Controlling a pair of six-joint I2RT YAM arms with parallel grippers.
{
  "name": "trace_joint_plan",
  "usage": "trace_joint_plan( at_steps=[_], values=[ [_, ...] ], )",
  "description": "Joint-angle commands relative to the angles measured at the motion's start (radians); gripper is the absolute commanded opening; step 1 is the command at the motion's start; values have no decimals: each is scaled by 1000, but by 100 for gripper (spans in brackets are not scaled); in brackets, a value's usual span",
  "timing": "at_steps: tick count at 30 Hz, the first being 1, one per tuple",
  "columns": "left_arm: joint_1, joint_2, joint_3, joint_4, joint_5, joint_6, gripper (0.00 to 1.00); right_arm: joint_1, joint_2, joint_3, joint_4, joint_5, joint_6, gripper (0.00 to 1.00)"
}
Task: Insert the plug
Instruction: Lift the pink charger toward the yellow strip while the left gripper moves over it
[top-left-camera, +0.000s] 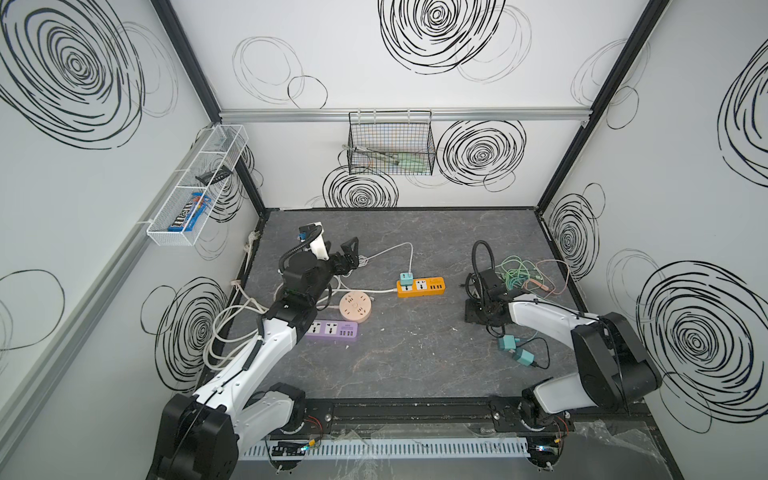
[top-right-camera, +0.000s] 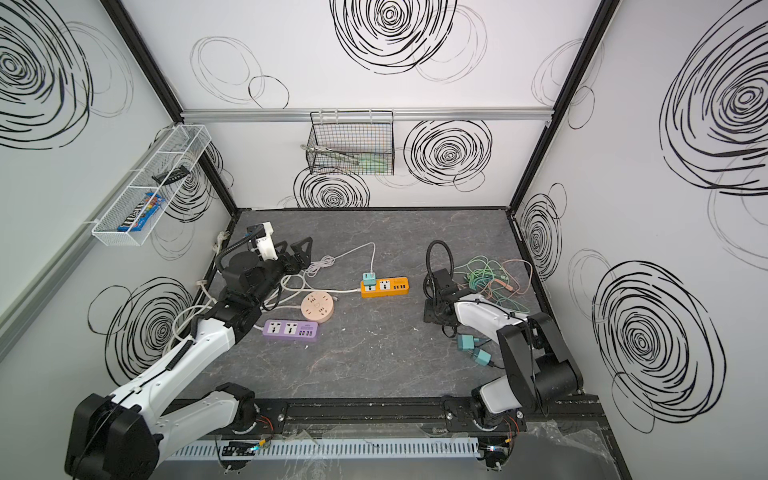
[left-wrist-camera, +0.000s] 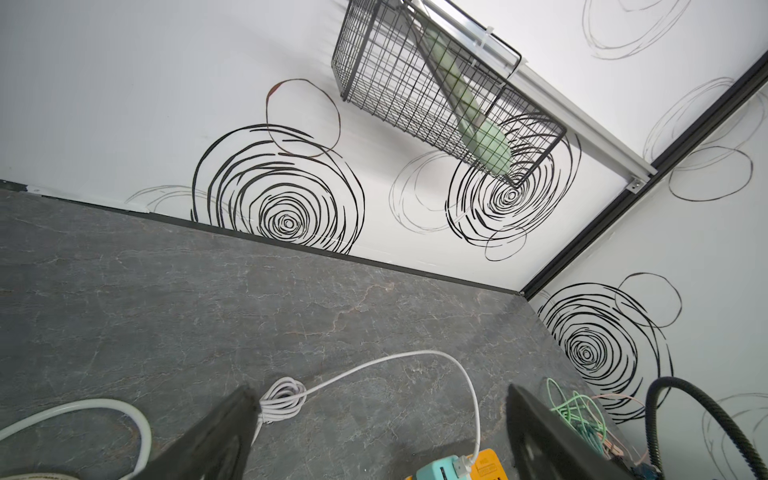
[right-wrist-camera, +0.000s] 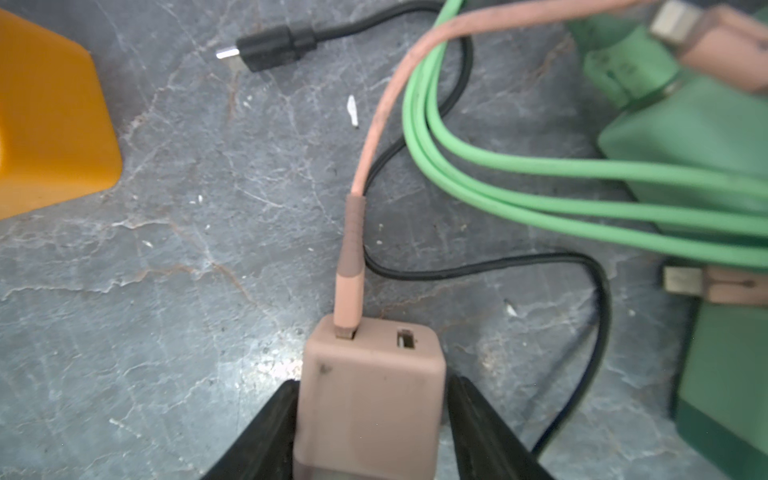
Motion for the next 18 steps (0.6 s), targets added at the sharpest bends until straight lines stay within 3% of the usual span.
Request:
trace_joint_plan(
  at_steps=[1,10,16,18],
  values=[
    [7,22,49,-20,-14,-11,96,13,-16,-22,-47,30,4,58],
    [27,66,111,-152,-93,-71,96,32,-91,-47,-18,56,2,46],
    [52,106,160,-202,13,-59,96,65,-318,-85,97,-32,-120,39],
    [59,135,178,-207,109,-79,96,66,-388,-100,142,-87,-145,38]
  ],
)
